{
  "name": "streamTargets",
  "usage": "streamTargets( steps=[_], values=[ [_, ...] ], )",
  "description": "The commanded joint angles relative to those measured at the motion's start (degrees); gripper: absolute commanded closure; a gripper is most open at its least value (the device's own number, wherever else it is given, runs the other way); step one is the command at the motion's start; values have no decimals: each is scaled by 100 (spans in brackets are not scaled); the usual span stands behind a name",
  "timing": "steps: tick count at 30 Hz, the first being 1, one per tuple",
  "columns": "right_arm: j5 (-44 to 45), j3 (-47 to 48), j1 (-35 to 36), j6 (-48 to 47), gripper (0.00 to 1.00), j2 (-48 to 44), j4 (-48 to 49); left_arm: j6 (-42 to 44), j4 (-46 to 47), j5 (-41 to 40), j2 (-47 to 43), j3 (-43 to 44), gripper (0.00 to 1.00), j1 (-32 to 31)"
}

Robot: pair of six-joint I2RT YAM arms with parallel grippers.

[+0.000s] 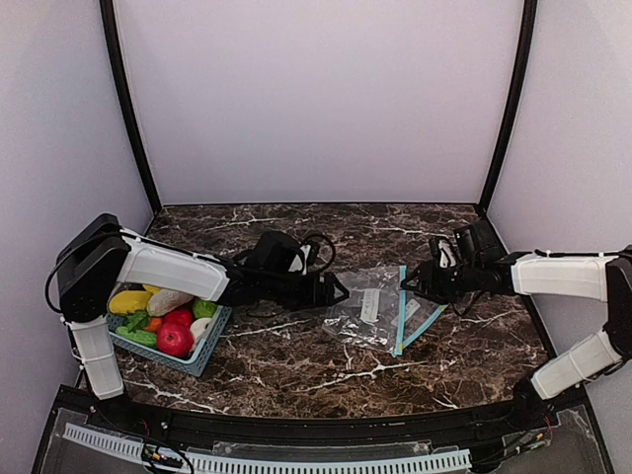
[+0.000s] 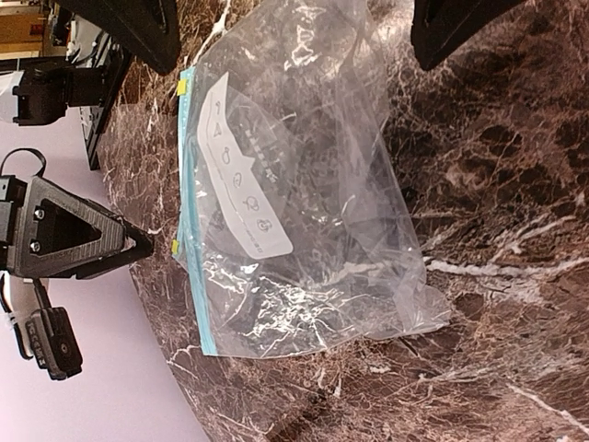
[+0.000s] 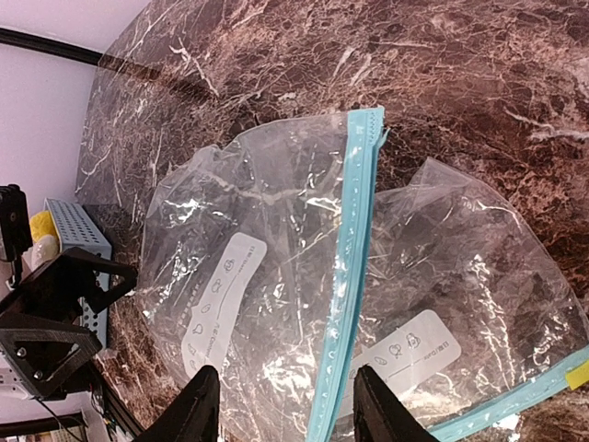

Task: Place the food in the zip-top bag and seal the zipper
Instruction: Pick up the zipper food storage bag at the center of the board.

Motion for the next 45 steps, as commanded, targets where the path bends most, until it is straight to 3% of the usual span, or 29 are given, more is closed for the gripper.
streamTargets(
  steps=[1,8,12,14,19,22,33,39,45],
  values=[
    [-353,-32,-114,-179,52,213,434,164,-134,260,380,351,13,22],
    [-616,-116,-142,-173,53,586,781,184,-211,376,816,678,15,27],
    [-673,-99,-142,-173,54,714,830,60,31,551,1040,784,28,23],
    [-685,-90,-142,-171,53,687,823,-2,174,655,1145,806,40,22],
    [-624,-137,-142,-97,53,421,781,-32,590,966,1221,760,82,22],
    [-618,-186,-142,-46,53,91,717,42,855,1109,1078,703,98,23],
    [-766,168,-142,-396,46,-1478,-56,645,1409,1221,-706,-335,99,28],
    [-1497,231,-134,-456,31,-2141,218,865,1798,1604,-1834,-1097,99,22],
    [-1779,25,-115,-310,27,-2690,470,765,2099,1923,-2840,-1602,99,23]
  ],
)
